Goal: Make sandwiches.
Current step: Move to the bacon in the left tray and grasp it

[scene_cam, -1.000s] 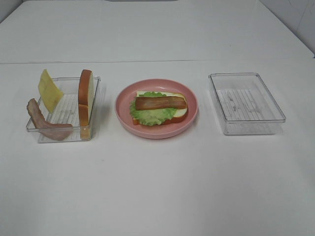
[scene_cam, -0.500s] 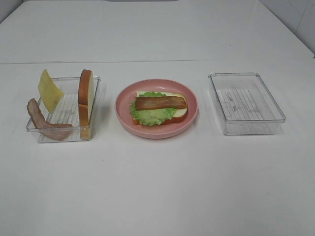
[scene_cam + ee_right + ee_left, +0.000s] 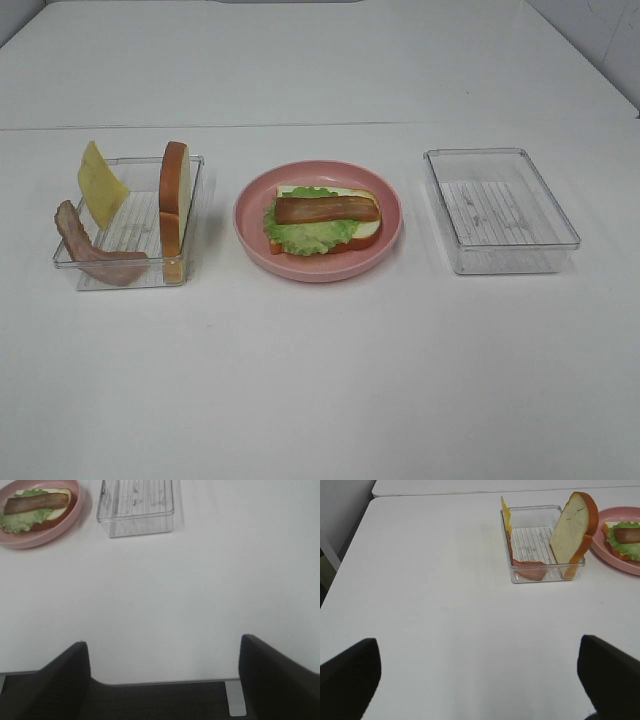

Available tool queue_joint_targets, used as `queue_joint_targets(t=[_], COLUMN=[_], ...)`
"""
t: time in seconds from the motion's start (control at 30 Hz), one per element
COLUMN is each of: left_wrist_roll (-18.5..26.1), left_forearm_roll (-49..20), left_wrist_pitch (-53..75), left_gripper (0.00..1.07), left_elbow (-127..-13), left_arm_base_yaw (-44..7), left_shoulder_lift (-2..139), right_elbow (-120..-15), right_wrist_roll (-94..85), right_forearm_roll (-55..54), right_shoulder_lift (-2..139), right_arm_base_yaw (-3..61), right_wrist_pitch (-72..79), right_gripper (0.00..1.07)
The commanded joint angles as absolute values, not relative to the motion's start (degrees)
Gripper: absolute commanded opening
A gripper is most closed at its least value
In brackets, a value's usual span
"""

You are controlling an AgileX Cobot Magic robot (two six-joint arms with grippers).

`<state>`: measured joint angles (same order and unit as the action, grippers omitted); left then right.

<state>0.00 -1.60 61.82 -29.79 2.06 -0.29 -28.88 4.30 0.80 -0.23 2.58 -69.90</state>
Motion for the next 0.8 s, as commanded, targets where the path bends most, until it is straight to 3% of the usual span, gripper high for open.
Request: queue_joint_targets(t=[0.03,0.8], left_wrist_roll=[-0.52,-0.52], left_forearm_roll=[-1.49,-1.38], left_wrist_pitch=[61.59,61.59], left_gripper=[1.02,1.02], left_elbow=[-29.68,-29.68], left_arm_base_yaw=[1.66,1.66], left_shoulder_lift=[-1.26,-0.17], right_elbow=[-28.07,-25.78], right_wrist_roll=[2.81,2.41], right_forearm_roll=[1.20,0.34], right_shoulder_lift=[-2.01,-2.06], right_arm_base_yaw=[2.58,2.58], right_wrist_pitch=[-68.41,-62.97], right_gripper=[0.76,0.76])
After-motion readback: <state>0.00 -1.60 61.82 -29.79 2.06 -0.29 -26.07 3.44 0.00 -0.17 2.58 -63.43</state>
